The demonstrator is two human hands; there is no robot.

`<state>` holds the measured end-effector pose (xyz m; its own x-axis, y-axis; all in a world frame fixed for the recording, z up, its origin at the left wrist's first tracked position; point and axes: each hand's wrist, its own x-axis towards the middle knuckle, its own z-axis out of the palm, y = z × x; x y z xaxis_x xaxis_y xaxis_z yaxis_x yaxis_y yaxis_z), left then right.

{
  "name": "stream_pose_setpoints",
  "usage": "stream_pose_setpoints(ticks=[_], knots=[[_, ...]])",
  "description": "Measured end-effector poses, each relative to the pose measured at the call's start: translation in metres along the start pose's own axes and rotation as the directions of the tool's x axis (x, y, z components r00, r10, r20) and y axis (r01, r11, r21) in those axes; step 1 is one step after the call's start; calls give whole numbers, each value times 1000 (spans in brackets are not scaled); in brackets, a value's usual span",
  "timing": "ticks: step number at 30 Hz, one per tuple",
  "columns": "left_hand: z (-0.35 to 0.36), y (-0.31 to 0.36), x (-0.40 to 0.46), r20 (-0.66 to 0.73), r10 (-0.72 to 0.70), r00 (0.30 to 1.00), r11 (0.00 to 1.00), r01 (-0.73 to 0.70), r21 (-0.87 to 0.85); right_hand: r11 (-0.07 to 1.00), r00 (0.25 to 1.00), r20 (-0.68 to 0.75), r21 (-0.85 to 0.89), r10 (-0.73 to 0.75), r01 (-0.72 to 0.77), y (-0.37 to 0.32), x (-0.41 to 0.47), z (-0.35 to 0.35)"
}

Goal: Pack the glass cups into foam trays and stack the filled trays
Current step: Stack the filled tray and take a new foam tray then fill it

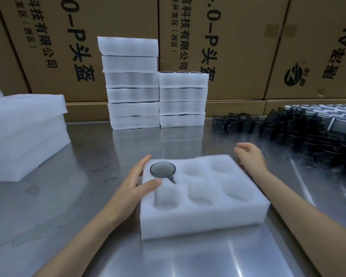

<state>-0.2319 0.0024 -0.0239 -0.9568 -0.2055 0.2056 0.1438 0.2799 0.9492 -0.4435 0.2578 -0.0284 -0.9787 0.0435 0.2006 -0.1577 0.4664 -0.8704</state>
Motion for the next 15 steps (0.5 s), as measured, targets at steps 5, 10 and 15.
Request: stream_pose_setpoints(ticks=[5, 10, 15], knots=[[2, 1, 0, -40, 16, 999, 1000, -16, -10, 947, 999, -7, -320, -42, 37, 0, 57, 25], [2, -3, 3, -46, 36, 998, 999, -37, -20, 871, 992, 106, -480, -64, 108, -5, 105, 55], [1, -4, 7, -38, 69, 997, 997, -67, 44, 867, 991, 131, -492, -21, 83, -3, 135, 71]])
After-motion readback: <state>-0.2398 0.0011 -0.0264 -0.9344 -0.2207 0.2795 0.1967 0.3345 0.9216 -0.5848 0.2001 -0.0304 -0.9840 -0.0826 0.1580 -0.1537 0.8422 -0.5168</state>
